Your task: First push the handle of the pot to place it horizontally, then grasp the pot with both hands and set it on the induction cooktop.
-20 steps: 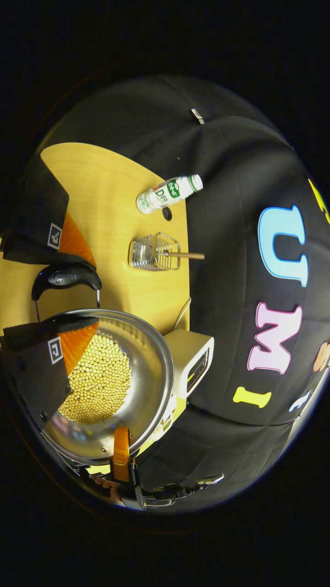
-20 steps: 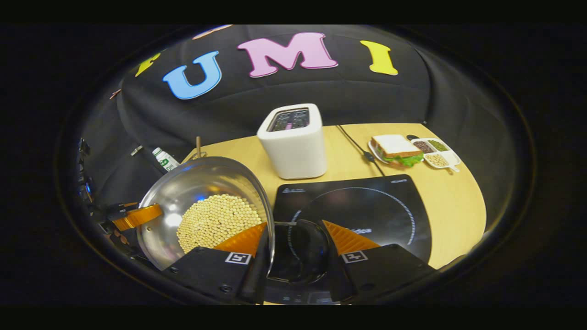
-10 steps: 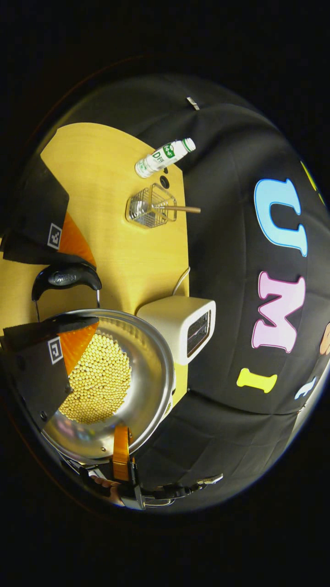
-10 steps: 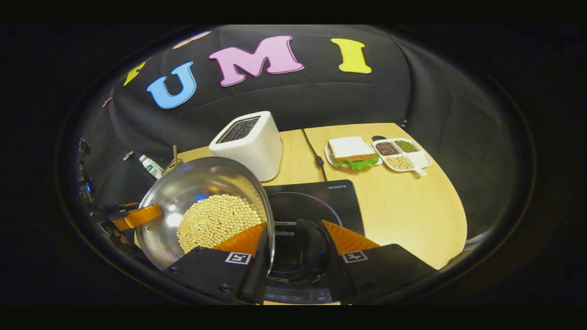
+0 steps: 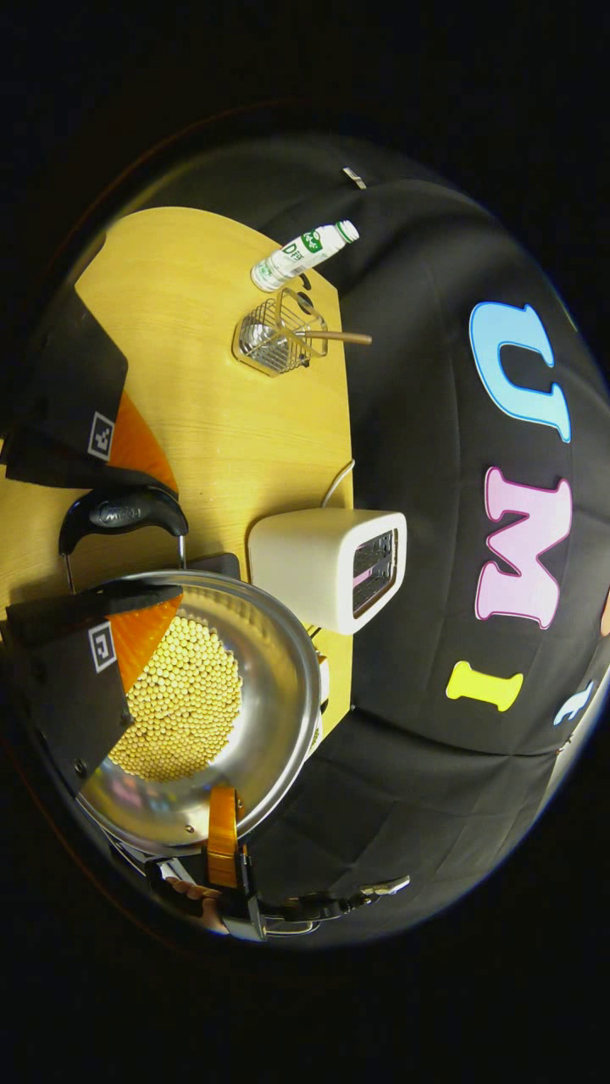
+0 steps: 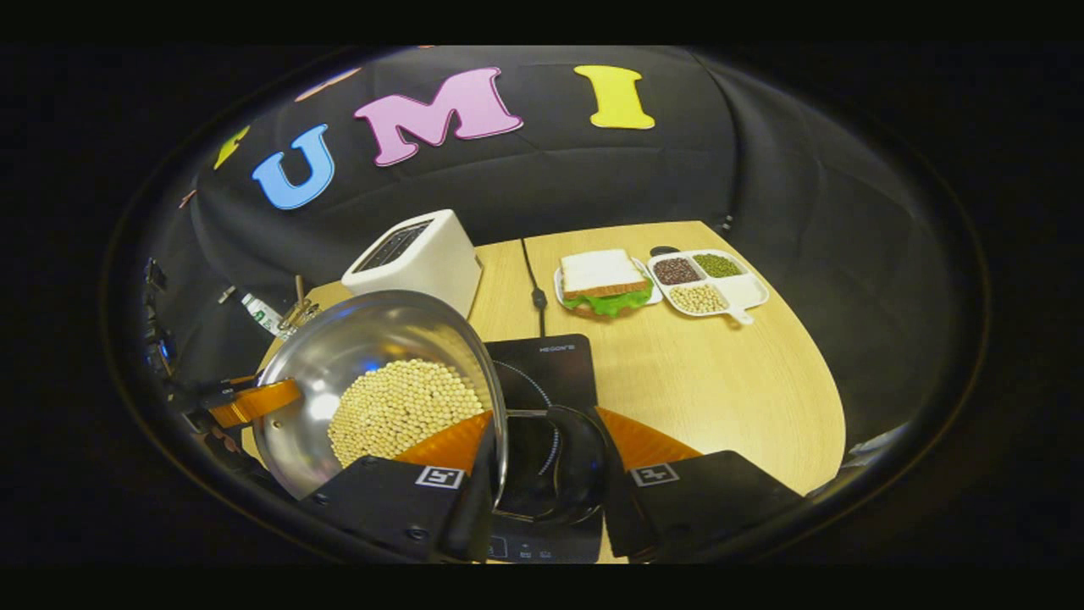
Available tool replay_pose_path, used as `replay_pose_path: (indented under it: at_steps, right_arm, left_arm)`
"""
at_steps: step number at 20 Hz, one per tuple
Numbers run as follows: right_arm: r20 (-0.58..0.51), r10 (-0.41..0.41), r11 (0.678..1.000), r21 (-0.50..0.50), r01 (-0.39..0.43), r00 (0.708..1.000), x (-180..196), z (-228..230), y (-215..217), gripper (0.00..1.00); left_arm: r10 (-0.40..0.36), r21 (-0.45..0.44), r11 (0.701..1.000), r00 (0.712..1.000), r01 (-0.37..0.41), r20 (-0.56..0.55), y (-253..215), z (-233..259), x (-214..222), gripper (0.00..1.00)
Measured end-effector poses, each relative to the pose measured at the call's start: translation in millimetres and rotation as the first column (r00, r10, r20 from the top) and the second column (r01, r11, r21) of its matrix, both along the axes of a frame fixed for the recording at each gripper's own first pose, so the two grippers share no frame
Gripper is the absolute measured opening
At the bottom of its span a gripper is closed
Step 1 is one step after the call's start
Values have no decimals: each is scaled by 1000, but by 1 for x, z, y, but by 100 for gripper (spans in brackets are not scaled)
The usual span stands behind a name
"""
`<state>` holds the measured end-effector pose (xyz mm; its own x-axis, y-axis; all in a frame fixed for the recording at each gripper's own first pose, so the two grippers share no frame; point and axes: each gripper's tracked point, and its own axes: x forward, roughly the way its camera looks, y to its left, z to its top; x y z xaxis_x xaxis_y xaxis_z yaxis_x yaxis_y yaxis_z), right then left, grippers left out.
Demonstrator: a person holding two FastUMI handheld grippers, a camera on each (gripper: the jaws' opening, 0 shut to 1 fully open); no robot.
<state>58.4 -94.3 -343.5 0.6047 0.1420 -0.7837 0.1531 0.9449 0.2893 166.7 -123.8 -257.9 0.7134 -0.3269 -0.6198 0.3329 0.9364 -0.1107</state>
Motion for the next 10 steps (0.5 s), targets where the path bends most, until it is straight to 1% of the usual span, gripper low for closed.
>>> replay_pose_path:
  at_steps: [5,10]
  right_arm:
    - [-7,-6,1000,-1,6,1000,6,-10,-15,56]
    - [-24,-8,1000,5,8,1000,11,-22,-20,56]
  left_arm:
    - [0,-7,1000,1000,0,-6,-14,-11,6,54]
    - [1,-1,1000,1000,-1,-10,-20,-23,15,54]
